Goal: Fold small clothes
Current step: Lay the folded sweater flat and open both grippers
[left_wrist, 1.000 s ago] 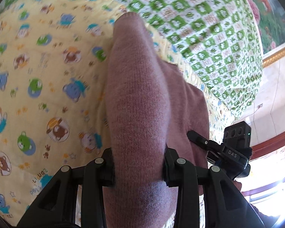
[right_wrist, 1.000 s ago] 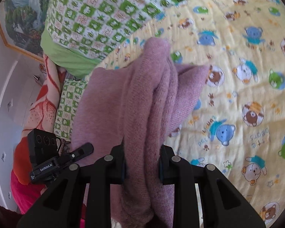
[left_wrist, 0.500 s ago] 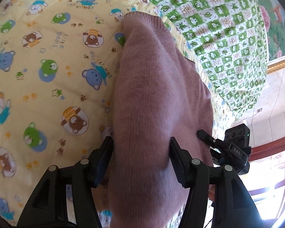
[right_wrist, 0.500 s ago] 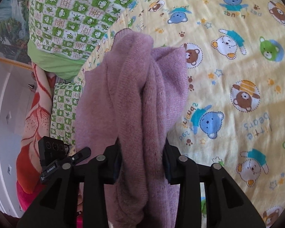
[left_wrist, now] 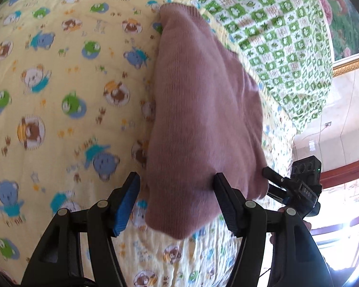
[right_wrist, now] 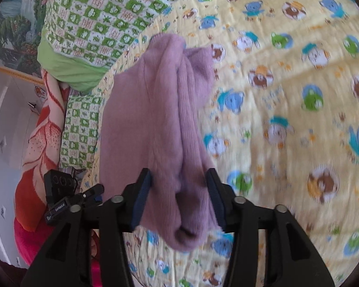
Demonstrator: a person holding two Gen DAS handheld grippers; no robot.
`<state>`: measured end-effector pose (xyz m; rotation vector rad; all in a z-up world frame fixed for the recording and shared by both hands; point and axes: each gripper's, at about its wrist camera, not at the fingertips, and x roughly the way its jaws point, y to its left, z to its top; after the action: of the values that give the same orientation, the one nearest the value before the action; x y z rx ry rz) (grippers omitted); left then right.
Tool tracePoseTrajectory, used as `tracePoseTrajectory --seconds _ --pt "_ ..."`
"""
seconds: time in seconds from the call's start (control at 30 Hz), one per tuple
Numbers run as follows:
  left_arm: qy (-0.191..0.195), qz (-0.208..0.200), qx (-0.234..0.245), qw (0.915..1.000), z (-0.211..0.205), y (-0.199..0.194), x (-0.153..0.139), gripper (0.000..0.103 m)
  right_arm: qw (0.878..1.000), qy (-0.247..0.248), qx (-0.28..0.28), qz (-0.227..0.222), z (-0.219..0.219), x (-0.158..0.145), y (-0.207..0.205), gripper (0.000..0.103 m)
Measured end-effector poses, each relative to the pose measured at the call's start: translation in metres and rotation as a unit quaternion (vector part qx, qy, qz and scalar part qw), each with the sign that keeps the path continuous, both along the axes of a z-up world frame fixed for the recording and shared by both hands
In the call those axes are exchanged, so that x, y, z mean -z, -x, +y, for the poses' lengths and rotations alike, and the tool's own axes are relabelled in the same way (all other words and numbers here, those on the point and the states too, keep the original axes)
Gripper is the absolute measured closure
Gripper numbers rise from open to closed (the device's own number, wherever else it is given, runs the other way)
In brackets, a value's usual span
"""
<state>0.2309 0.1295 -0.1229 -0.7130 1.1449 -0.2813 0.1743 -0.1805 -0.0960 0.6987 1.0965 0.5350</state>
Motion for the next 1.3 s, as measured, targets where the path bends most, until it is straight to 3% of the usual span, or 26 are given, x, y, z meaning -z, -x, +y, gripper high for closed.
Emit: tracePoseTrajectory --seconds 0.23,0.27,0.3,0.4,0.47,0.53,0.73,0.9,1.1,1.2,1.3 --pt "0.010 0.028 0.010 0.9995 -0.010 0.003 0.022 0.042 1.000 -0.009 0.000 0.013 0.010 0.028 0.007 0.040" --pt "0.013 0.030 0.013 0.9994 -0.011 0.003 0.023 0.048 1.000 -0.024 -0.003 0.011 0.010 0.029 0.007 0.048" --pt "0.021 0.031 0.017 0.9992 -0.013 0.003 0.022 0.061 0.999 -0.038 -0.007 0.011 0.011 0.029 0.007 0.079" --pt "0.016 0.020 0.018 0.9995 -0.015 0.004 0.009 0.071 0.998 -0.067 -0.007 0.002 0.009 0.014 0.011 0.085" --pt "0.024 0.014 0.020 0.9994 -0.013 0.006 0.001 0.072 0.991 -0.137 0.005 -0.006 -0.002 -0.002 0.017 0.086" --pt "0.029 0.018 0.023 0.9992 -0.012 0.006 0.002 0.072 0.987 -0.158 0.009 -0.009 -0.009 -0.011 0.019 0.086" --pt "0.014 0.042 0.014 0.9989 -0.009 0.007 0.023 0.071 0.998 -0.045 -0.011 0.031 0.001 0.014 0.011 0.085" --pt "-0.008 0.040 0.011 0.9991 -0.010 0.008 0.028 0.065 0.999 0.001 0.014 0.036 0.000 0.032 0.014 0.068" --pt "-0.064 0.028 0.008 0.9975 -0.018 0.013 0.010 0.055 0.999 0.036 0.017 0.013 -0.002 0.016 0.021 0.065" --pt "-0.101 0.020 0.001 0.9947 -0.020 0.020 -0.003 0.042 0.998 0.066 0.020 -0.011 0.001 0.001 0.028 0.062" --pt "-0.130 0.004 -0.002 0.9915 -0.021 0.032 -0.016 0.042 0.994 0.099 0.029 -0.034 0.001 -0.011 0.035 0.061"
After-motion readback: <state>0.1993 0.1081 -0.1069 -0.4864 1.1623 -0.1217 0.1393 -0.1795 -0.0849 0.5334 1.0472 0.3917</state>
